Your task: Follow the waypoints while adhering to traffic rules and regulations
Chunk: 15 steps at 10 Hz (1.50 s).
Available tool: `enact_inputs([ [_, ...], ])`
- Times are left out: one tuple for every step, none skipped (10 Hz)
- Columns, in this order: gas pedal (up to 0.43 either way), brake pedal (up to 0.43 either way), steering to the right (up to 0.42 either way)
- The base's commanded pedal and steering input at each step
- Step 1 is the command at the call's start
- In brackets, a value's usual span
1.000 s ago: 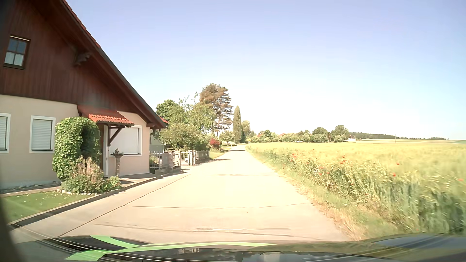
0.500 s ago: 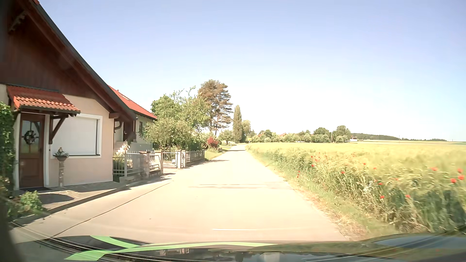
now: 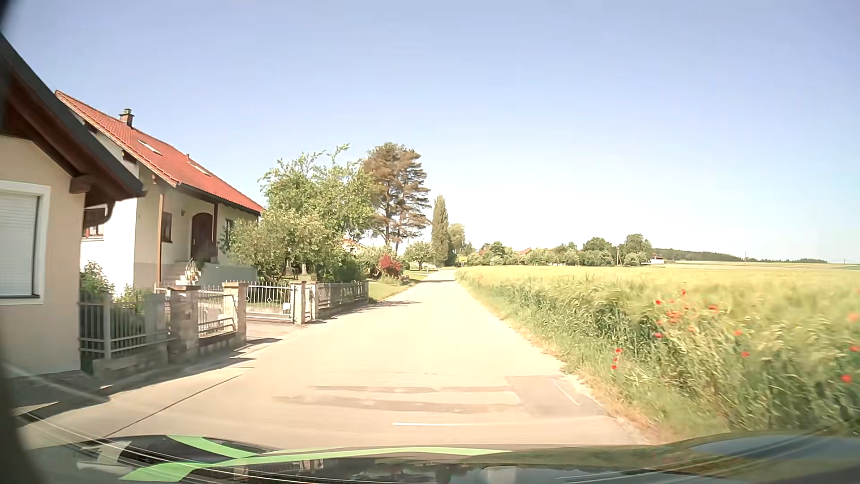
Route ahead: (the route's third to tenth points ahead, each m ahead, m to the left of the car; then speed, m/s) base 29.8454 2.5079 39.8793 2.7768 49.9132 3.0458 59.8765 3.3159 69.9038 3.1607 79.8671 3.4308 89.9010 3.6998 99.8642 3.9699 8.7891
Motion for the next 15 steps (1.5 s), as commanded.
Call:
enact_inputs([
  [0.15,0.0,-0.018],
  [0.15,0.0,-0.017],
  [0.15,0.0,-0.016],
  [0.15,0.0,-0.015],
  [0.15,0.0,-0.012],
  [0.157,0.0,-0.008],
  [0.157,0.0,-0.006],
  [0.157,0.0,-0.006],
  [0.15,0.0,-0.006],
  [0.15,0.0,-0.006],
  [0.11,0.0,-0.006],
  [0.0,0.0,-0.006],
  [0.0,0.0,-0.006],
  [0.0,0.0,-0.006],
  [0.0,0.0,-0.006],
])
